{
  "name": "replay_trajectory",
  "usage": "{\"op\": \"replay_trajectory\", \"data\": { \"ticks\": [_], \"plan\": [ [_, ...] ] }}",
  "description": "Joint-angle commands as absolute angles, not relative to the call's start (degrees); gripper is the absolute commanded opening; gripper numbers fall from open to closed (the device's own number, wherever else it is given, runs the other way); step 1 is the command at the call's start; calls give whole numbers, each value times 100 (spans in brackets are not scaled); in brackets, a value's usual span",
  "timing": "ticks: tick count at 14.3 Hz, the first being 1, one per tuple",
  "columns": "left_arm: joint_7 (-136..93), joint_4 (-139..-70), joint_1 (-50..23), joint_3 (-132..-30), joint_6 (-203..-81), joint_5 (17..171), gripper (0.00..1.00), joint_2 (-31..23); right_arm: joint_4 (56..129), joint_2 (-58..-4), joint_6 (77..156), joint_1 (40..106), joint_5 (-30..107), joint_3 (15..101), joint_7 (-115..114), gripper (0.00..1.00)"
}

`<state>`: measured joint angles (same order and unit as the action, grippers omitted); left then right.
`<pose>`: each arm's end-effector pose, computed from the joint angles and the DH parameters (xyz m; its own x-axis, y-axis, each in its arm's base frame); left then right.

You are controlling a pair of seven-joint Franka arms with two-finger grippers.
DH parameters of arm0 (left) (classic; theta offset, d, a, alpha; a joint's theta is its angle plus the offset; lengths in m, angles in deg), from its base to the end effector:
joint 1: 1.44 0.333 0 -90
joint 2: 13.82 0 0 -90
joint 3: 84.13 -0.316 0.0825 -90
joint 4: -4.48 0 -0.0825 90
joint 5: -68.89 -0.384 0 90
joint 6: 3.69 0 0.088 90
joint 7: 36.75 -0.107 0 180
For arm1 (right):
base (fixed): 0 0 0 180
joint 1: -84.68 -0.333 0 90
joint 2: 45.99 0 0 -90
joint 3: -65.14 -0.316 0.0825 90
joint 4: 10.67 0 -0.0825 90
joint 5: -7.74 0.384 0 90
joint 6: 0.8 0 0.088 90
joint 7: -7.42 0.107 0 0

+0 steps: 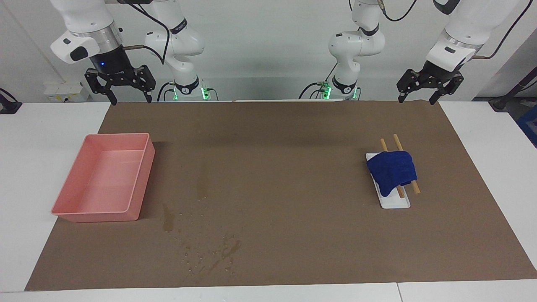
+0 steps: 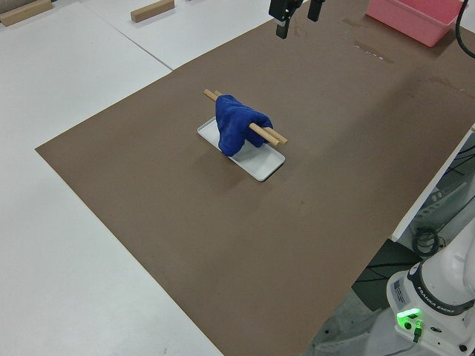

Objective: Wipe water with towel using both arms
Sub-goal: 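Reach the left gripper to the blue towel and grasp it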

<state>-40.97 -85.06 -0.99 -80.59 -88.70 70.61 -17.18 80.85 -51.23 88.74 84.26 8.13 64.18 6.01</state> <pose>0.5263 -0.0329 0.6524 0.9914 -0.1296 -0.0185 -0.1291 -0.9912 0.0278 0.5249 0.0138 0.6606 0.9972 0.0487 0.0570 0.0490 -0.9988 -0.0039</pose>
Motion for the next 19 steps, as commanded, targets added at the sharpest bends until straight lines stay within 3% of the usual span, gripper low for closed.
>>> {"op": "replay_trajectory", "data": {
  "ticks": [1, 6, 14, 19],
  "plan": [
    [-4176, -8561, -100, -8061, -8824, 7100, 100, -1821, 8152, -5188, 8884, 8477, 923, 6400, 663, 100],
    [-4115, -9650, -30, -8079, -10658, 7065, 100, -2059, 8161, -5188, 8876, 8477, 923, 6400, 671, 100],
    [-4001, -11038, 305, -8088, -13111, 6748, 99, -1224, 8161, -5188, 8876, 8494, 923, 6418, 671, 100],
    [-3878, -11514, 270, -8079, -13596, 6748, 71, -1197, 8205, -5232, 8717, 8442, 923, 6418, 610, 100]
  ]
}}
